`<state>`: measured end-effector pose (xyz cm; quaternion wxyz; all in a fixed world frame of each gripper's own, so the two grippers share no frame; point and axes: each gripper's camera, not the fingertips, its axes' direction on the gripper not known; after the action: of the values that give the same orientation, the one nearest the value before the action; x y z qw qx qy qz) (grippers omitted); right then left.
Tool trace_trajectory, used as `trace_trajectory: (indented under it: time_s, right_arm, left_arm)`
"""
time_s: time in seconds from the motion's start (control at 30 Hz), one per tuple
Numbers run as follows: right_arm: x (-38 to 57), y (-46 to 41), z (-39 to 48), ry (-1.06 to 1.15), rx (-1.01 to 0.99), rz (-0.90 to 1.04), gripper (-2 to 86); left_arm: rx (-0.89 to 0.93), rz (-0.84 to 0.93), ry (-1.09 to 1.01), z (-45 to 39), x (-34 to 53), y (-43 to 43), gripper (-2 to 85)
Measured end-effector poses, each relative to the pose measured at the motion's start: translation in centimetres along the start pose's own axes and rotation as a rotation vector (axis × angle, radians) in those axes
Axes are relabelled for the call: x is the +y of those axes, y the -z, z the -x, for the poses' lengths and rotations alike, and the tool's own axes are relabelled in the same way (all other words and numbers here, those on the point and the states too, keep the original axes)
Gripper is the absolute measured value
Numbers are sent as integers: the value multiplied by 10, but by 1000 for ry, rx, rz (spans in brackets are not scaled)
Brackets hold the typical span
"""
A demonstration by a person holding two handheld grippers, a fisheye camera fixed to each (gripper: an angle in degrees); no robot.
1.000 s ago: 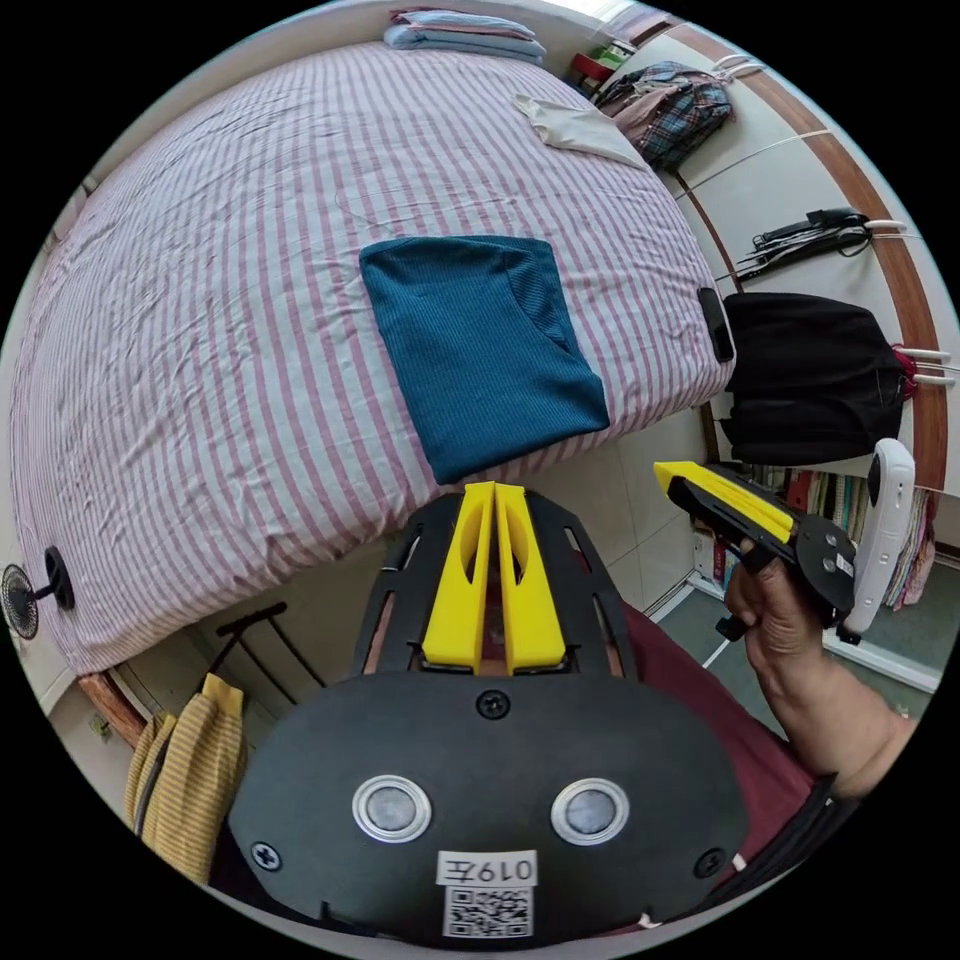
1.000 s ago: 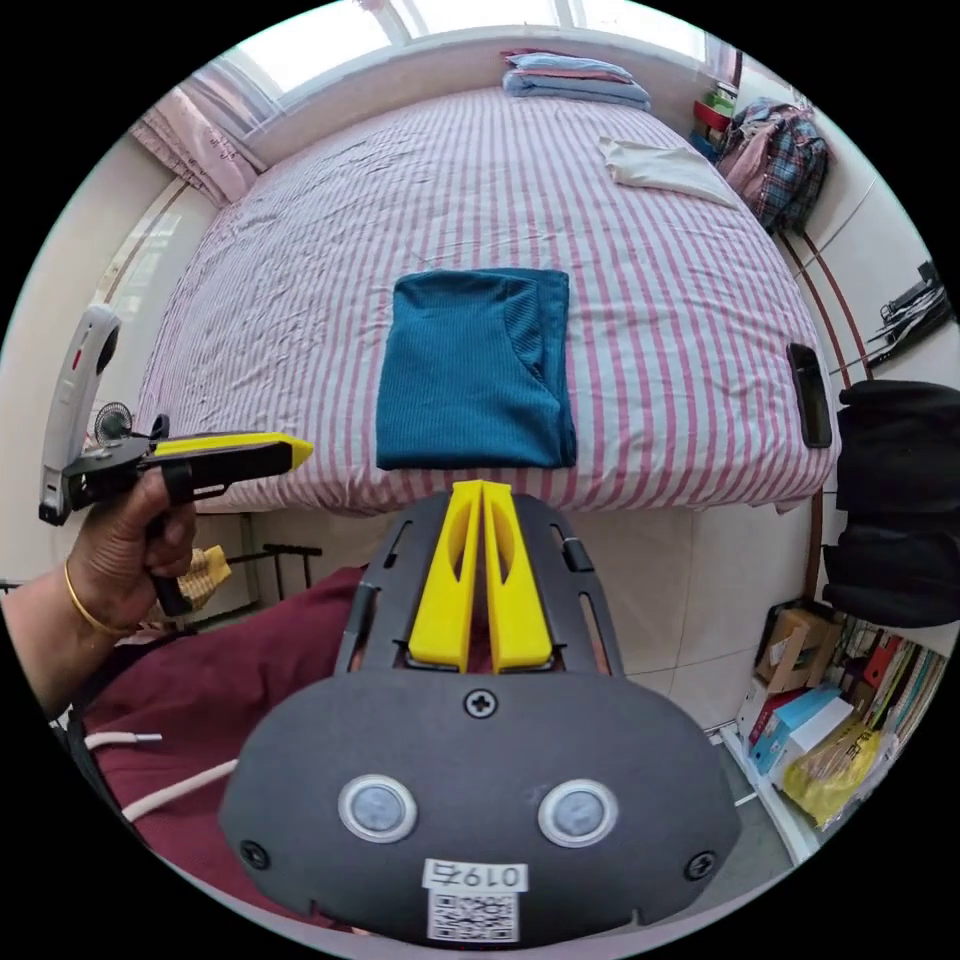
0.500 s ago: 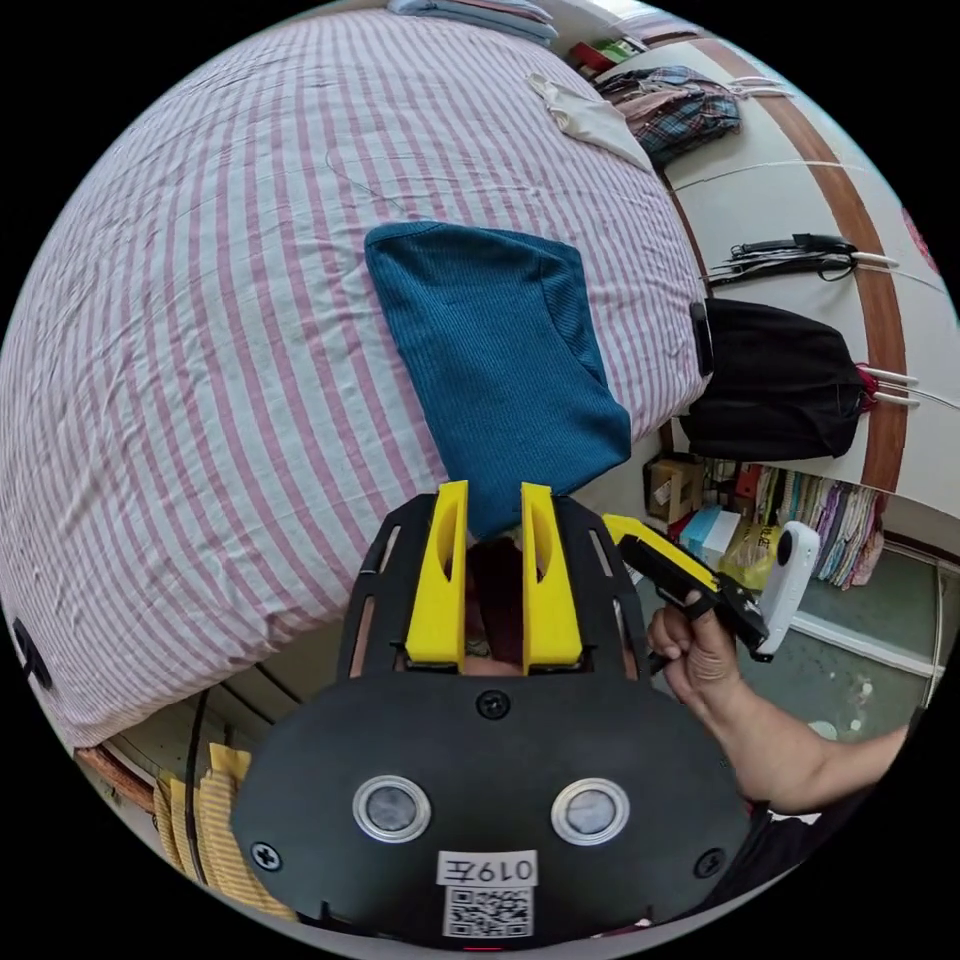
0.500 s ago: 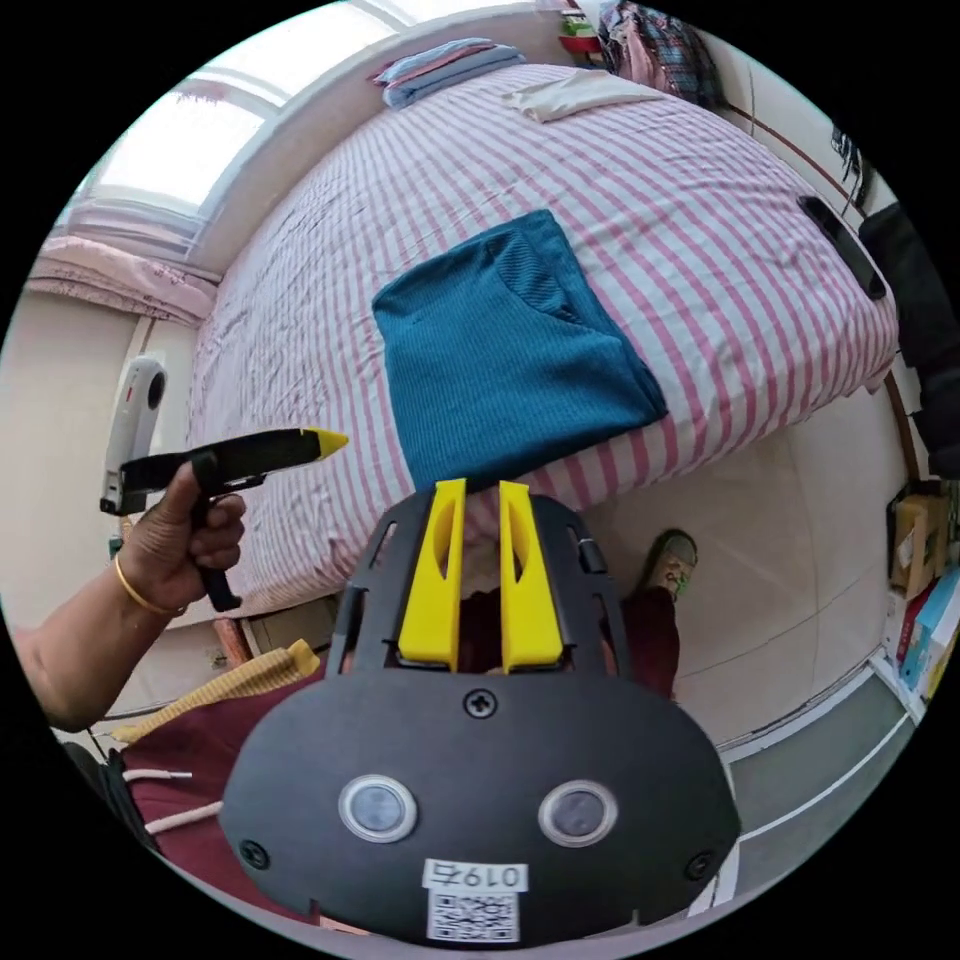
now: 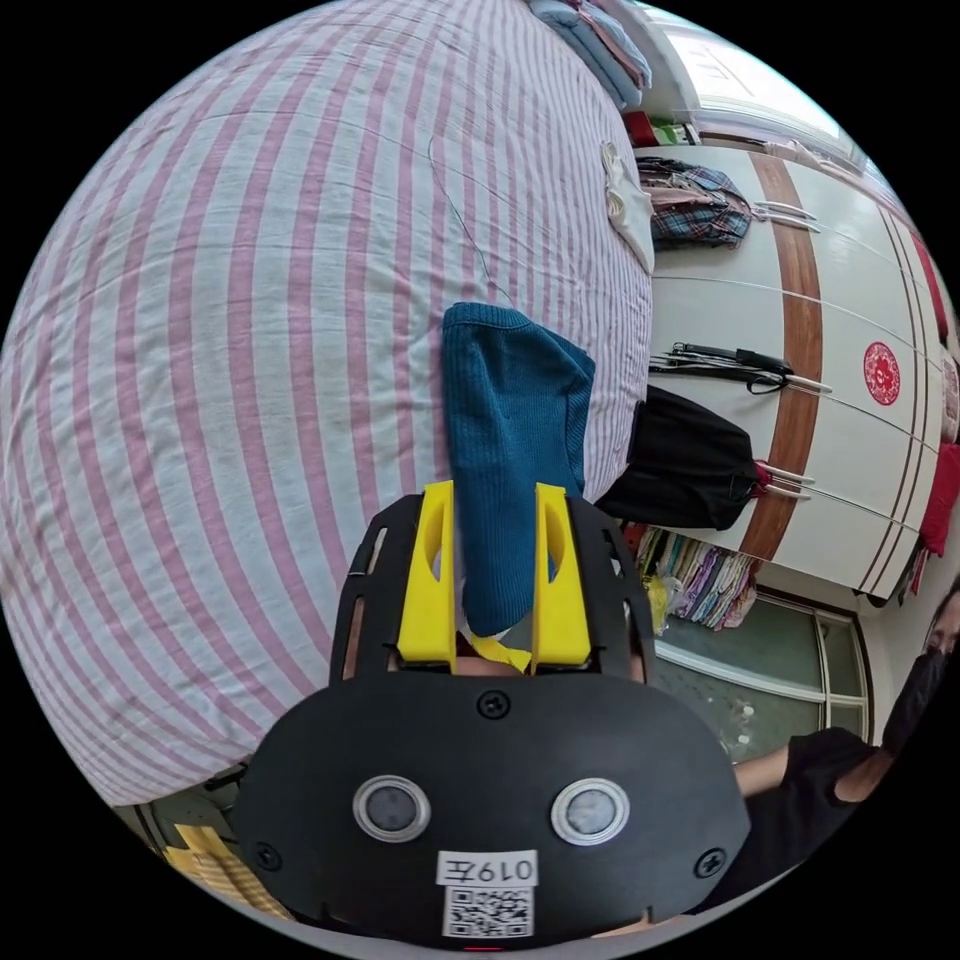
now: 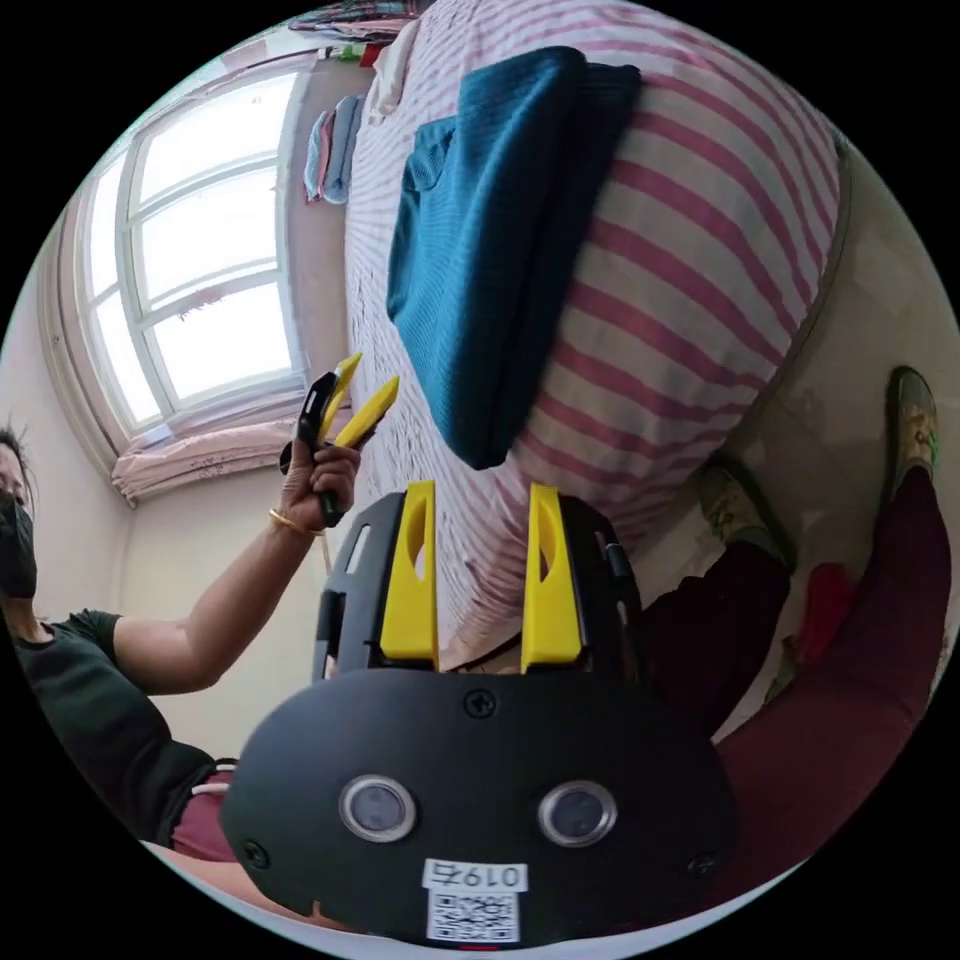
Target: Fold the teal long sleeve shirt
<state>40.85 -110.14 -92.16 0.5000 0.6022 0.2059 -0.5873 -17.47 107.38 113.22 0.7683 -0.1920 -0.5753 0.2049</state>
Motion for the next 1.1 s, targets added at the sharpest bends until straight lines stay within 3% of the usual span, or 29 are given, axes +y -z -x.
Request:
trace_trajectory:
  time_s: [0.4, 0.53, 0.9, 1.1]
  right_arm:
    - [77, -28, -109, -209, -368, -194, 148]
    - [92, -35, -126, -177, -470, -200, 137]
    - [90, -62, -137, -75, -480, -142, 108]
    - [95, -59, -144, -96, -537, -135, 96]
  left_arm:
    - [122, -14, 63, 79, -11, 10, 100]
    - [179, -17, 58, 92, -14, 9, 96]
    - [229, 19, 36, 116, -21, -1, 117]
    - [325, 106, 15, 119, -24, -29, 190]
